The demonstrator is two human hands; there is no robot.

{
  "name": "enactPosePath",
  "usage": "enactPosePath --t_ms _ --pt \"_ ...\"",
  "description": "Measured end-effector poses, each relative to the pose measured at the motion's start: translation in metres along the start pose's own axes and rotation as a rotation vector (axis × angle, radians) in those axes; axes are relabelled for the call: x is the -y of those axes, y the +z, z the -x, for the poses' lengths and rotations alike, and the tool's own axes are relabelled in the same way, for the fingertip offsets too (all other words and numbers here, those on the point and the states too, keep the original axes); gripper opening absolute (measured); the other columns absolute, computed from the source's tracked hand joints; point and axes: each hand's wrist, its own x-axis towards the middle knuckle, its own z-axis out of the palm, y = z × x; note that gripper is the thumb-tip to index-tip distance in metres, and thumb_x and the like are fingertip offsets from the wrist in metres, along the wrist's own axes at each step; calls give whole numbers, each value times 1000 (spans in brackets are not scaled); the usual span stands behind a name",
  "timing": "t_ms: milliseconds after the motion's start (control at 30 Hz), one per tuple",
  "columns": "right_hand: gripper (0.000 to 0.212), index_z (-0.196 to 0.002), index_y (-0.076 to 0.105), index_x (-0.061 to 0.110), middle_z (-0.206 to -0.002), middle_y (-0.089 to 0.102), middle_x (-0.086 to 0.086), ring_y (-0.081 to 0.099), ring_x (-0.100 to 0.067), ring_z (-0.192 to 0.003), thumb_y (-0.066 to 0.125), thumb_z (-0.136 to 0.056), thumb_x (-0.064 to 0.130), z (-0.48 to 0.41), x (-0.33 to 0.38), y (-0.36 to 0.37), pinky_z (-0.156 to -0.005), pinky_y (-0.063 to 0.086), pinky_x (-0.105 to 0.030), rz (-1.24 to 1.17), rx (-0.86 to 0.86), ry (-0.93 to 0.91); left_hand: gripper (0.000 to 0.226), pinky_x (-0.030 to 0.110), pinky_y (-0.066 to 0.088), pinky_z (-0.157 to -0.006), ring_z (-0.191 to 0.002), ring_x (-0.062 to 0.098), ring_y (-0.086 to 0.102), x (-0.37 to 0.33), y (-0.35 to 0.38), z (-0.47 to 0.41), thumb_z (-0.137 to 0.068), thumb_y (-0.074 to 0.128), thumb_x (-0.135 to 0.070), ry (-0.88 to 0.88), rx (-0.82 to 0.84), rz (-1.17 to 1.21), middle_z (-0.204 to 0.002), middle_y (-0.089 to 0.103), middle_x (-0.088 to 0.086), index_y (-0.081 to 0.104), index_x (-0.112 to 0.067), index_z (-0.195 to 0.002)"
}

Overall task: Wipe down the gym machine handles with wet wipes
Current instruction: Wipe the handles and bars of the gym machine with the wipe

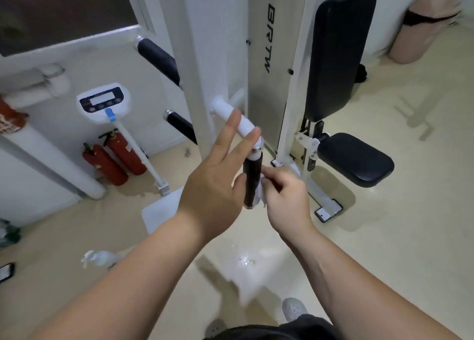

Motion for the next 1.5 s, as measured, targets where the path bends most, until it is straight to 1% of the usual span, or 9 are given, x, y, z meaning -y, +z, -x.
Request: enactPosePath --t_ms 200,433,567,733,933,1133,1267,1367,1500 --pt "37 -112 76 17 -87 58 0 59 -1 -82 53 -94 -6 -20 -29 -23 -69 40 -8 -25 261 -58 56 18 51 -73 -87 -5 58 -17 20 -2 -95 59 -8 -93 -176 14 -166 23 -12 45 -31 -144" --pt "34 -111 76 16 -94 64 0 63 -3 -87 53 -94 -3 -61 0 -46 -73 46 -8 -239 548 -164 34 45 56 -69 -74 34 67 -45 40 -8 -92 68 -11 -348 -471 49 -155 45 -16 65 -34 -116" --pt "31 -112 75 16 -90 59 15 60 -2 -91 55 -94 -1 -71 -3 -40 -80 44 -14 -234 623 -190 33 49 55 -63 -56 39 58 -58 40 -9 -89 70 -12 -479 -512 33 -153 48 -17 66 -38 -108" --pt "37 -92 78 17 -81 64 5 58 -13 -87 45 -94 0 -67 -50 -34 -76 42 -27 33 901 -129 40 48 56 -61 -66 37 65 -65 34 -4 -91 65 -18 -477 -541 3 -154 48 -13 63 -53 -111" --pt "26 -113 74 14 -80 60 39 59 11 -85 58 -96 3 -68 -5 -28 -77 40 -5 -330 700 -172 40 51 53 -57 -62 43 63 -64 32 -3 -91 66 -13 -508 -541 -14 -154 48 -13 64 -48 -112" --pt "38 -103 73 28 -101 59 2 56 5 -93 43 -100 6 -44 -57 -17 -80 40 -16 -35 679 3 49 44 48 -51 -48 36 53 -74 46 -13 -93 63 -1 -570 -592 0 -153 47 -18 63 -49 -104" --pt "45 -86 68 40 -85 63 27 59 5 -85 47 -98 2 -64 -21 -23 -72 42 -11 -225 712 -78 49 46 46 -47 -45 37 50 -72 41 -10 -92 63 -6 -560 -561 -1 -154 46 -20 61 -52 -108" --pt "37 -96 71 32 -82 60 32 59 -2 -88 51 -97 1 -71 -4 -24 -78 41 -12 -362 676 -191 50 49 49 -51 -59 27 58 -73 37 -9 -90 65 -9 -568 -552 -10 -152 46 -25 62 -56 -109" --pt "36 -104 75 20 -86 57 18 56 -10 -91 45 -98 1 -65 -53 -17 -81 41 -26 6 842 -169 50 47 49 -47 -46 35 52 -75 38 -8 -91 63 -8 -563 -553 -19 -153 46 -24 61 -55 -108"
